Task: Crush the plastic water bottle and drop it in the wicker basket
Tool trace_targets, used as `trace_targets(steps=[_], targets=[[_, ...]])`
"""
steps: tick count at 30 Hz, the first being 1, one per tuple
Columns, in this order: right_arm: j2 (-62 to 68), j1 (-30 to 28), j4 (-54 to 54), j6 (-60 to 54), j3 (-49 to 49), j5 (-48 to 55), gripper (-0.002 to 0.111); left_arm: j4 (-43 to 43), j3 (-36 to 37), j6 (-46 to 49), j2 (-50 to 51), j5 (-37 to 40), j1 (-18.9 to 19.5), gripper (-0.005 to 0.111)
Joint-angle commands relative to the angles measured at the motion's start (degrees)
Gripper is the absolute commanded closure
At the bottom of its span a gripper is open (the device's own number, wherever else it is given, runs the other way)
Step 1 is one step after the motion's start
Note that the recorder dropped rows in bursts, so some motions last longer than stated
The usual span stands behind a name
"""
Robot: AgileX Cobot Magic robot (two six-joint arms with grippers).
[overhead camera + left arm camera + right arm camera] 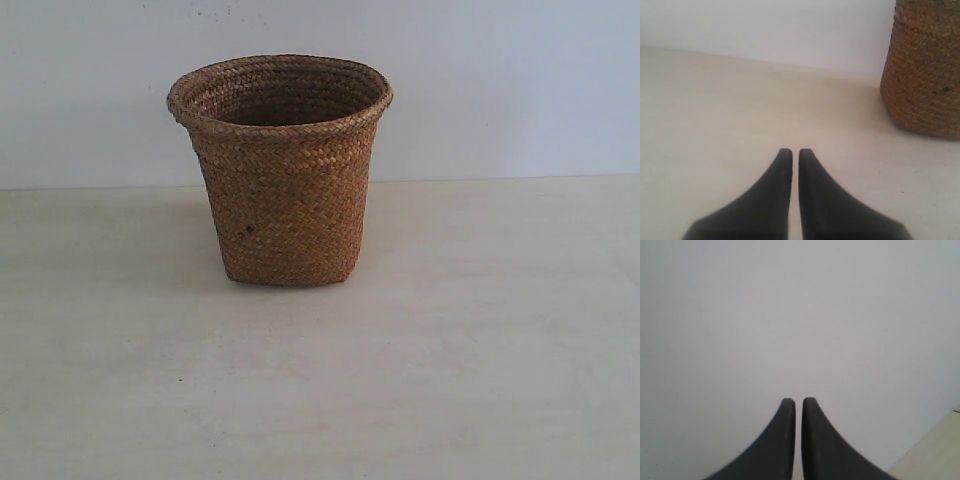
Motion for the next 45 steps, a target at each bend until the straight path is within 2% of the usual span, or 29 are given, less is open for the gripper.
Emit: trace_targets(steps=[1, 25, 28, 31, 36, 39, 45], targets=[[-0.1, -0.2, -0.2, -0.4, 0.0, 0.0, 0.107, 1.4, 0.2, -2.5, -0.1, 0.6, 0.2, 0.103], [-0.1, -0.2, 1.6, -1.3, 0.0, -0.2, 0.107, 1.4, 0.2, -2.3, -0.1, 0.6, 0.2, 0.103], [-0.1, -0.2, 8.5, -5.8, 1.6, -4.8, 0.107, 1.4, 0.2, -2.3, -0.1, 0.6, 0.2, 0.103], [-0.1, -0.2, 14.7, -14.5, 6.2, -15.2, 0.107, 1.4, 0.2, -2.3, -0.1, 0.6, 0.2, 0.103], [-0.1, -0.2, 15.2, -16.8, 17.9, -35.8, 0.107, 1.4, 0.2, -2.3, -0.1, 0.6, 0.2, 0.103], [-0.1, -0.2, 15.4, -16.7, 22.8, -38.2, 0.107, 1.4, 0.2, -2.3, -0.1, 0.6, 0.2, 0.103], [-0.1, -0.2, 17.6, -17.2, 22.8, -35.0, 0.107, 1.4, 0.2, -2.3, -0.1, 0.6, 0.2, 0.103]])
